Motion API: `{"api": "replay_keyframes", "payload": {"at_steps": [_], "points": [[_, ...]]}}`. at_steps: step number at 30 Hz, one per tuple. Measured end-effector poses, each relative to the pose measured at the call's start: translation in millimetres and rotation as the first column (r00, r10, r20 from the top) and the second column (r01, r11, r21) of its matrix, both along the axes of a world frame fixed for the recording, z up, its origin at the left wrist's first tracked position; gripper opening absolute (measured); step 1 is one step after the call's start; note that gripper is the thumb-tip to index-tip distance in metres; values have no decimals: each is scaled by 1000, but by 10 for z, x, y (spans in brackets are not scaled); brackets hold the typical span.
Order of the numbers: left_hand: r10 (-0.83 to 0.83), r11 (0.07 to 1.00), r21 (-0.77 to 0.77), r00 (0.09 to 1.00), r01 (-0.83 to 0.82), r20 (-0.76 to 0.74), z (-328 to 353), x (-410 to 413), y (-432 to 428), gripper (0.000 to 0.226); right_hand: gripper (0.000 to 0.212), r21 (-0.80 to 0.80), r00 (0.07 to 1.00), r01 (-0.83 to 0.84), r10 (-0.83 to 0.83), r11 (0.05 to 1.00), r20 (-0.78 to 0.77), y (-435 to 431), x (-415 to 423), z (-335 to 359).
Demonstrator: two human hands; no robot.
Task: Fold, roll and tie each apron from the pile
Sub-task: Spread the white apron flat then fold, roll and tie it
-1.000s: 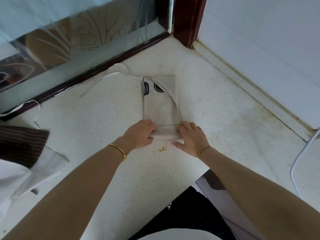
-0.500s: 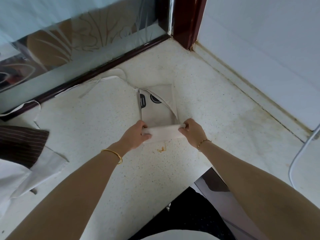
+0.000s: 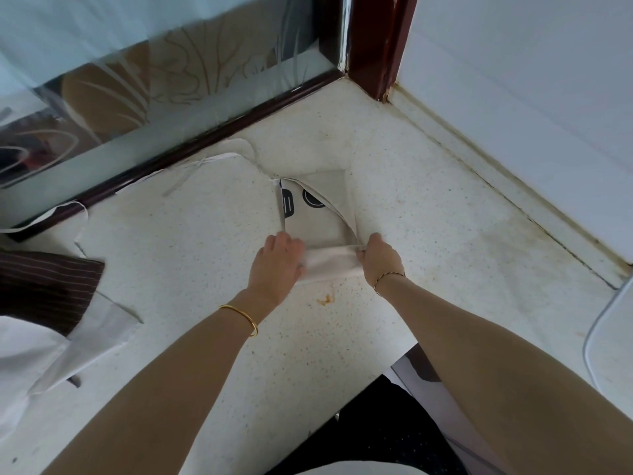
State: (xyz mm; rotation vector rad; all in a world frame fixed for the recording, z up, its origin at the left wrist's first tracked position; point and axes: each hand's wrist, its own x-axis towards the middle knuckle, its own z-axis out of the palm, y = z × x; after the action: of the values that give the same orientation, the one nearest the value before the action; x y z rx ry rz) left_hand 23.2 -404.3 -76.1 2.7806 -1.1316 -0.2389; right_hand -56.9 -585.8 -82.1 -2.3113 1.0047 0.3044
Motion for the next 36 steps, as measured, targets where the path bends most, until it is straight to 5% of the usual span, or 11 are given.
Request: {"api": "replay_keyframes", "payload": {"at_steps": [2,6,11,18,23,32,36], "points": [[-159,987,-10,985,160,64,-36,-6,42,29,16,-4,999,15,-15,1000,-31,0,31,5],[-212,975,64,976,214,-41,-47,35,80,47,15,-55,999,45,-46,997,-15,48,50,13],[-254,965,50,965,258,-70,-12,100,73,41,17,-354,959,-205,260,912,115,36,-142,-60],[-169,984,-76,979,161,-112,-14,150,87,24,67,-338,855,-437,502,833,130,-74,-363,-123],[-49,991,-134,960,12,-277,37,178,49,25,27,-280,890,-328,395,902,229,-108,-299,-86],[145,953,-154,837,-262,-527,51,155,138,25,18,107,925,-122,74,987,374,-123,-219,-82],[226,941,-93,806,-327,-547,42,126,113,30,21,134,955,-66,24,989,296,-66,-179,-55]]}}
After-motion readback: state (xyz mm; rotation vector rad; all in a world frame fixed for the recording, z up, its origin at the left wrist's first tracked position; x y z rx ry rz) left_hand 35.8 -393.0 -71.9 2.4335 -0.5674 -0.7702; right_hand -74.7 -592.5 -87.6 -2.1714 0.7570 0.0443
